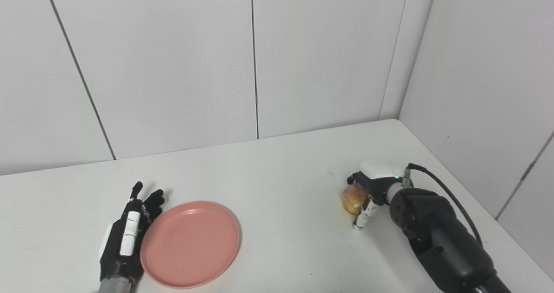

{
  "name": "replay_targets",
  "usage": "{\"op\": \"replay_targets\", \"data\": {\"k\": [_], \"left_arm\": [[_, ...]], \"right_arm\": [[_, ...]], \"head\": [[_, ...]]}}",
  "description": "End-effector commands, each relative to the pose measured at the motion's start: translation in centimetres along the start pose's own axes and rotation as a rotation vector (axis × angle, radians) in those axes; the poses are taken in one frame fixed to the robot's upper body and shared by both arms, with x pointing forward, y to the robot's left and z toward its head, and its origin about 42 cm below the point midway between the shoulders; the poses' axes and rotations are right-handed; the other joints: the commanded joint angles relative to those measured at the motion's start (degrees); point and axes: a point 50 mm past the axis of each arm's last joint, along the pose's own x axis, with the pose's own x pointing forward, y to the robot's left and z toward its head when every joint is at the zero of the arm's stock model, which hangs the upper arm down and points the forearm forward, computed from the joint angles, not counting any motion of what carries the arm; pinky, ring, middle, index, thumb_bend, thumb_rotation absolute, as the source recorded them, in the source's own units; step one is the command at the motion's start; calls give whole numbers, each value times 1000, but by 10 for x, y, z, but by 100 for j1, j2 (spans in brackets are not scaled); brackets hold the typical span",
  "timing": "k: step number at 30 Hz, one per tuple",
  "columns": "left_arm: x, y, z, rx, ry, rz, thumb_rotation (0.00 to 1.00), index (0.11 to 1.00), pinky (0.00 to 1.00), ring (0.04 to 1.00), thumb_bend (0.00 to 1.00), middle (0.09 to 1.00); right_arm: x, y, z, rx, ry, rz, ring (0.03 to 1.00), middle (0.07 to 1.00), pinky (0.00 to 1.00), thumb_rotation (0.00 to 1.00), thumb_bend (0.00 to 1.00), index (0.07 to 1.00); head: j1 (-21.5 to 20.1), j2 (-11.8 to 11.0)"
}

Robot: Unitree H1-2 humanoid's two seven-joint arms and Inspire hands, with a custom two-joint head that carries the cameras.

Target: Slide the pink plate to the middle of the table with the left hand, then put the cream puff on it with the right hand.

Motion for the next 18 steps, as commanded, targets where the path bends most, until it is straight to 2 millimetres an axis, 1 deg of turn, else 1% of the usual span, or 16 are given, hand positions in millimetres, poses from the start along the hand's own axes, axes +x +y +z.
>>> {"op": "replay_targets", "data": {"k": [1, 3, 4, 6, 8, 10, 11, 12, 13, 14, 16, 18], "left_arm": [[-18, 8, -26, -14, 105, 21, 807, 962, 909, 855, 911, 833], [-18, 8, -25, -15, 107, 21, 808, 963, 909, 856, 913, 834], [-18, 8, -25, -16, 108, 21, 804, 966, 919, 859, 915, 834], [-18, 8, -25, -17, 109, 21, 803, 967, 922, 860, 920, 838], [-18, 8, -25, -14, 110, 21, 805, 968, 920, 861, 921, 839], [-18, 8, -25, -16, 111, 21, 804, 967, 912, 860, 925, 840], [-18, 8, -25, -17, 113, 22, 802, 966, 909, 857, 924, 838], [-18, 8, -26, -18, 113, 23, 802, 966, 909, 857, 924, 838], [-17, 9, -26, -17, 112, 23, 801, 964, 913, 856, 927, 836], [-17, 9, -26, -15, 112, 22, 800, 963, 915, 857, 930, 835], [-18, 9, -26, -15, 111, 22, 802, 962, 913, 856, 930, 836], [-18, 8, -26, -18, 112, 22, 801, 960, 909, 851, 930, 831]], "right_arm": [[-1, -21, -4, 12, 31, -104, 742, 796, 594, 80, 925, 783], [-1, -19, -3, 27, 31, -124, 719, 787, 573, 39, 901, 774], [0, -18, -3, 37, 25, -139, 661, 752, 525, 12, 858, 740], [0, -17, -3, 54, 16, -172, 633, 723, 513, 2, 820, 742], [0, -15, -4, 65, 3, -207, 625, 713, 511, 0, 810, 744], [0, -13, -5, 74, -11, -244, 593, 682, 490, 0, 775, 732], [0, -12, -5, 77, -17, -260, 522, 633, 431, 0, 745, 676], [1, -11, -5, 82, -21, -274, 522, 633, 431, 0, 745, 676], [1, -10, -5, 85, -25, -286, 458, 561, 399, 0, 631, 617], [1, -9, -4, 87, -31, -294, 415, 502, 363, 0, 561, 579], [1, -8, -4, 88, -35, -303, 388, 464, 310, 0, 524, 553], [2, -7, -4, 87, -36, -306, 393, 466, 298, 0, 517, 528]], "head": [[8, 17], [8, 17], [8, 17], [18, 25], [29, 32], [28, 33], [28, 33], [28, 33], [25, 39], [25, 39], [25, 39], [32, 46]]}}
